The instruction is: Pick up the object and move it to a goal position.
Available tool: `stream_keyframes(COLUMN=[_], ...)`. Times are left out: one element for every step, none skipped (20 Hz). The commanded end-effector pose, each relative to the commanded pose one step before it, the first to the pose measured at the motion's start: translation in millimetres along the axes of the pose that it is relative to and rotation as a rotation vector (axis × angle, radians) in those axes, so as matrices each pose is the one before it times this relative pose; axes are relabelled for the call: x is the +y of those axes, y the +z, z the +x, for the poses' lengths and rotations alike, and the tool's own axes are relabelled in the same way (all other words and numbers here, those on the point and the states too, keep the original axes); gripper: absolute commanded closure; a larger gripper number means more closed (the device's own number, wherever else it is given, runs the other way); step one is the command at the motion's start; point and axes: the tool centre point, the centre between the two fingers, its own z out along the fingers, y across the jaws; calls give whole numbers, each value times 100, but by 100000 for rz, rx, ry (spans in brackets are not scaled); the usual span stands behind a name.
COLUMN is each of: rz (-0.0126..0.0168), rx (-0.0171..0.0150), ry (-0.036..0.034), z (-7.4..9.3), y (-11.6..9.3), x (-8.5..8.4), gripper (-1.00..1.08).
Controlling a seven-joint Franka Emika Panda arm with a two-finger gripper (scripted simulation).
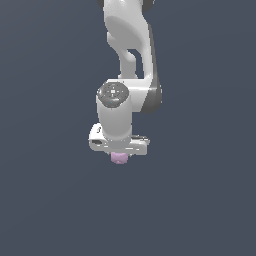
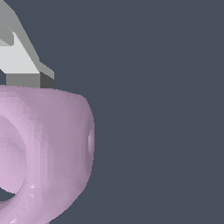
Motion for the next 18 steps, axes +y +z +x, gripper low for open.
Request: stream_keyframes(rz=[35,0,0,0,68,0,0,0,0,0,0,0,0,0,0,0,0,0], rx=[80,0,0,0,5,0,0,0,0,0,0,0,0,0,0,0,0,0], ry=[38,0,0,0,9,0,0,0,0,0,0,0,0,0,0,0,0,0], z=[-710,-269,-267,-265,-263,-260,-256,-252,-249,-246,-243,-237,-226,-214,-200,-185,-169,-152], y=[-2548,-1006,-1008,-1008,-1011,-1007,-1005,-1001,-1002,-1004,-1003,-996,-969,-936,-900,-859,-809,-747], x=[1665,652,652,651,670,648,646,644,644,645,645,641,624,604,583,558,528,489], gripper=[108,108,108,108,108,108,108,108,108,108,108,108,108,108,108,108,108,108])
